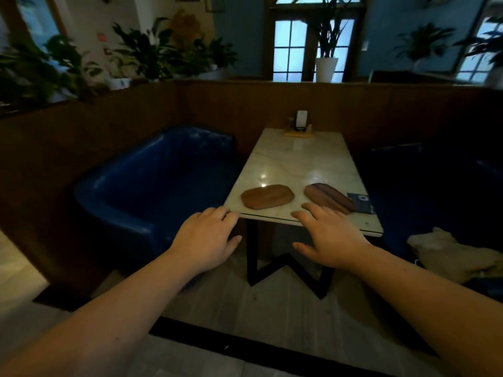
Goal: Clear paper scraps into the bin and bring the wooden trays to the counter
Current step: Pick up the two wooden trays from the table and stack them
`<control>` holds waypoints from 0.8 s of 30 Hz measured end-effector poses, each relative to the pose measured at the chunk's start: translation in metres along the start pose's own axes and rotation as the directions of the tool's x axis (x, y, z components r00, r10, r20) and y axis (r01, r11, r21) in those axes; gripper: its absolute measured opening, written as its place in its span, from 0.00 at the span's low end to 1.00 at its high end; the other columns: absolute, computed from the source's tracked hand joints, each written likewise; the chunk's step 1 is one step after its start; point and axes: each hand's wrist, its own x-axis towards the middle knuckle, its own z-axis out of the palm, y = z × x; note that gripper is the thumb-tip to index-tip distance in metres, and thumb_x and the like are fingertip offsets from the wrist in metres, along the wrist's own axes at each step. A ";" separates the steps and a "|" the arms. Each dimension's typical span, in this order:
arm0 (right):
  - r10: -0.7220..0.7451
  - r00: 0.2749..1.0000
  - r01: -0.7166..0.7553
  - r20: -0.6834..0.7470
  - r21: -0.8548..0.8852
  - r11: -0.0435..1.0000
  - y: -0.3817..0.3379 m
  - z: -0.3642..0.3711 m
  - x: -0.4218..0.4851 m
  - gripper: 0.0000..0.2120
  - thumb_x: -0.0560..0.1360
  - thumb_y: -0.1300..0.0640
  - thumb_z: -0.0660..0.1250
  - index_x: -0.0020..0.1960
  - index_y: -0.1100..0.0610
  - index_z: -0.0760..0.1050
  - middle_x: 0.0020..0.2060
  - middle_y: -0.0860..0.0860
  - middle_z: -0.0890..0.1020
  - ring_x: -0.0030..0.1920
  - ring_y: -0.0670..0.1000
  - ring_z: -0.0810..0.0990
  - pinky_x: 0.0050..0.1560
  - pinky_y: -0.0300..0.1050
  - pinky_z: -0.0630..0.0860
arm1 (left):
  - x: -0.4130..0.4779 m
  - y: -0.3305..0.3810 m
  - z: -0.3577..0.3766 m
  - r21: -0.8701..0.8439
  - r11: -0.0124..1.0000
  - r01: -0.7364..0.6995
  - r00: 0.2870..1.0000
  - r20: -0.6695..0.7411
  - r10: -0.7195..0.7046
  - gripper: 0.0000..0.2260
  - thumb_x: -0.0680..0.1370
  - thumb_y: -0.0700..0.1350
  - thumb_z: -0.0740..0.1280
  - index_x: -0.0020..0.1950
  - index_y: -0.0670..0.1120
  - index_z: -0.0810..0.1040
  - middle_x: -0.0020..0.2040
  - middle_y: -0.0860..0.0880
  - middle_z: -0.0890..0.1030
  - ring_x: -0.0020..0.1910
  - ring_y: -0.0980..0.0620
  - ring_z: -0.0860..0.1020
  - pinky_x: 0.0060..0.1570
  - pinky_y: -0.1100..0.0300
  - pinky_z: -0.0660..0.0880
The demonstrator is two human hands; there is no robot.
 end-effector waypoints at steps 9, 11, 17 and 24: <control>0.162 0.984 -0.164 0.073 0.016 0.986 0.058 0.052 0.091 0.34 0.69 0.32 0.60 0.70 0.45 0.59 0.69 0.52 0.70 0.66 0.55 0.72 0.59 0.55 0.75 | 0.112 -0.065 0.080 -0.080 0.996 -0.028 0.998 0.051 0.032 0.23 0.76 0.59 0.58 0.67 0.50 0.65 0.61 0.49 0.75 0.57 0.49 0.74 0.48 0.52 0.76; 0.177 0.980 -0.180 0.089 0.032 0.983 0.075 0.068 0.110 0.33 0.69 0.33 0.61 0.70 0.45 0.61 0.68 0.51 0.71 0.64 0.54 0.73 0.58 0.54 0.75 | 0.136 -0.075 0.096 -0.108 0.994 -0.014 0.998 0.057 0.020 0.22 0.76 0.59 0.58 0.66 0.50 0.65 0.60 0.50 0.75 0.55 0.49 0.75 0.47 0.51 0.76; 0.195 0.973 -0.207 0.119 0.092 0.974 0.136 0.124 0.179 0.32 0.70 0.34 0.60 0.70 0.46 0.62 0.65 0.49 0.71 0.62 0.53 0.74 0.55 0.51 0.75 | 0.216 -0.100 0.157 -0.109 0.994 0.018 0.996 0.094 -0.008 0.21 0.76 0.59 0.58 0.66 0.52 0.64 0.60 0.51 0.75 0.55 0.49 0.75 0.45 0.53 0.76; 0.174 0.965 -0.215 0.194 0.213 0.953 0.210 0.184 0.270 0.30 0.73 0.36 0.62 0.70 0.50 0.65 0.65 0.53 0.73 0.61 0.54 0.75 0.52 0.49 0.77 | 0.306 -0.116 0.230 -0.158 0.978 0.135 0.975 0.196 -0.103 0.22 0.76 0.59 0.58 0.68 0.52 0.63 0.64 0.50 0.73 0.58 0.48 0.74 0.48 0.51 0.76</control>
